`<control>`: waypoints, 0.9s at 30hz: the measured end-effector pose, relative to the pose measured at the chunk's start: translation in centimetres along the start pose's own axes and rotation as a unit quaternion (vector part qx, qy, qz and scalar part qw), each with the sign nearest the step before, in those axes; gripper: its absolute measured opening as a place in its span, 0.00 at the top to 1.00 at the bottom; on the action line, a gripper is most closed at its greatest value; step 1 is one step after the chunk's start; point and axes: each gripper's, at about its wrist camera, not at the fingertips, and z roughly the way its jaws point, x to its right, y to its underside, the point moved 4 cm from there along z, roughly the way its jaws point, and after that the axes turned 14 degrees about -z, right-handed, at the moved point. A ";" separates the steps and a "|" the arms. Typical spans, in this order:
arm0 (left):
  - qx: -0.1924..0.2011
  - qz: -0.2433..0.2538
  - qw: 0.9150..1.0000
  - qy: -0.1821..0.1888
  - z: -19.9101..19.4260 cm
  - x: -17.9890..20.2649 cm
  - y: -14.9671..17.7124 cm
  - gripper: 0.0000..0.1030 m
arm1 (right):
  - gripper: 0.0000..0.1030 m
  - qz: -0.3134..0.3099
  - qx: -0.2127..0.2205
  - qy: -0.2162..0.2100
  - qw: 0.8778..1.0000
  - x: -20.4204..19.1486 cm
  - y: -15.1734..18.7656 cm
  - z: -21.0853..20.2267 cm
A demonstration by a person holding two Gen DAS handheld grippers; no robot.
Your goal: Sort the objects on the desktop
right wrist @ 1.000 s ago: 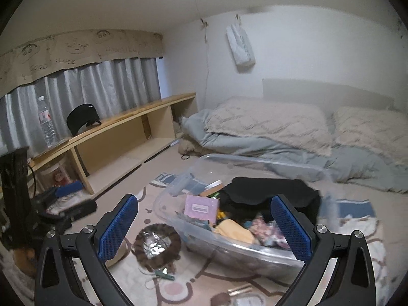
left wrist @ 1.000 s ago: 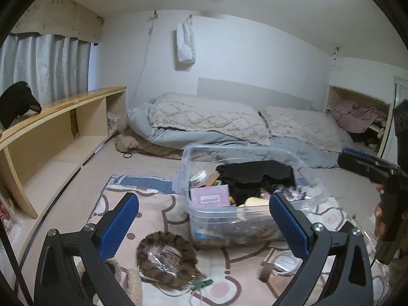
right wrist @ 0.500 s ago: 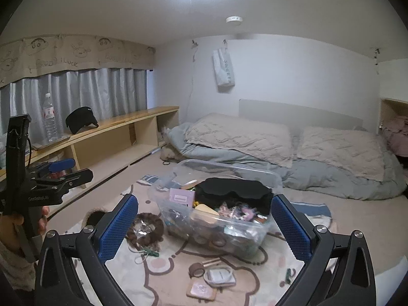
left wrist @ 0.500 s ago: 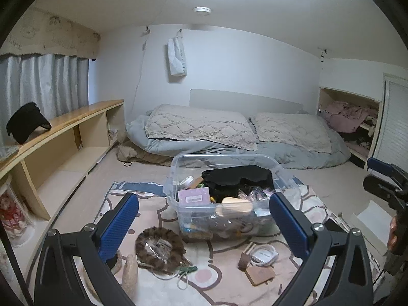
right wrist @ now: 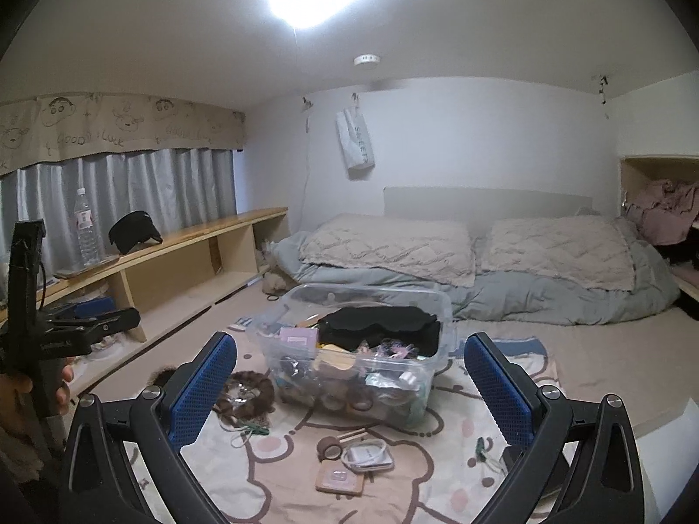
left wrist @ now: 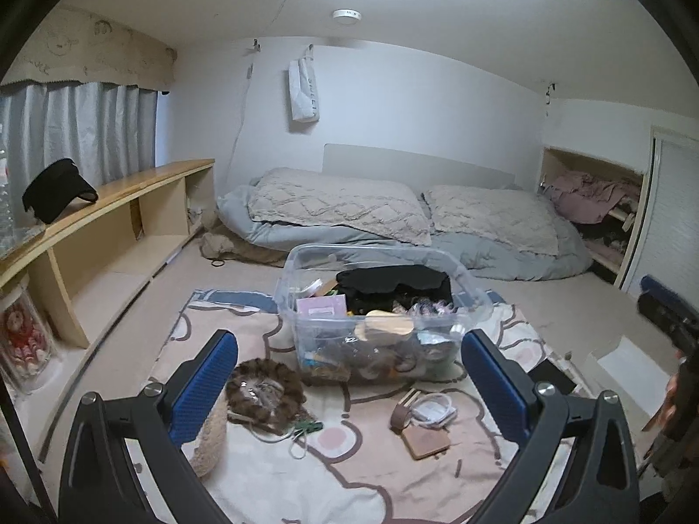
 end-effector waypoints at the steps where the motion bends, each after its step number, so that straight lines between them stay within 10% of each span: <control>1: 0.002 0.003 1.000 -0.004 -0.1 -0.1 0.2 0.00 | 0.00 0.000 0.004 0.002 1.000 0.1 0.1 -0.2; 17: 0.009 0.022 1.000 0.002 0.8 -0.1 3.2 0.00 | 0.00 -0.035 0.043 0.012 0.998 -0.1 2.5 -0.1; 27: -0.041 0.057 0.997 0.022 4.7 0.8 7.2 0.00 | 0.00 -0.023 -0.027 -0.012 0.999 0.4 7.5 4.8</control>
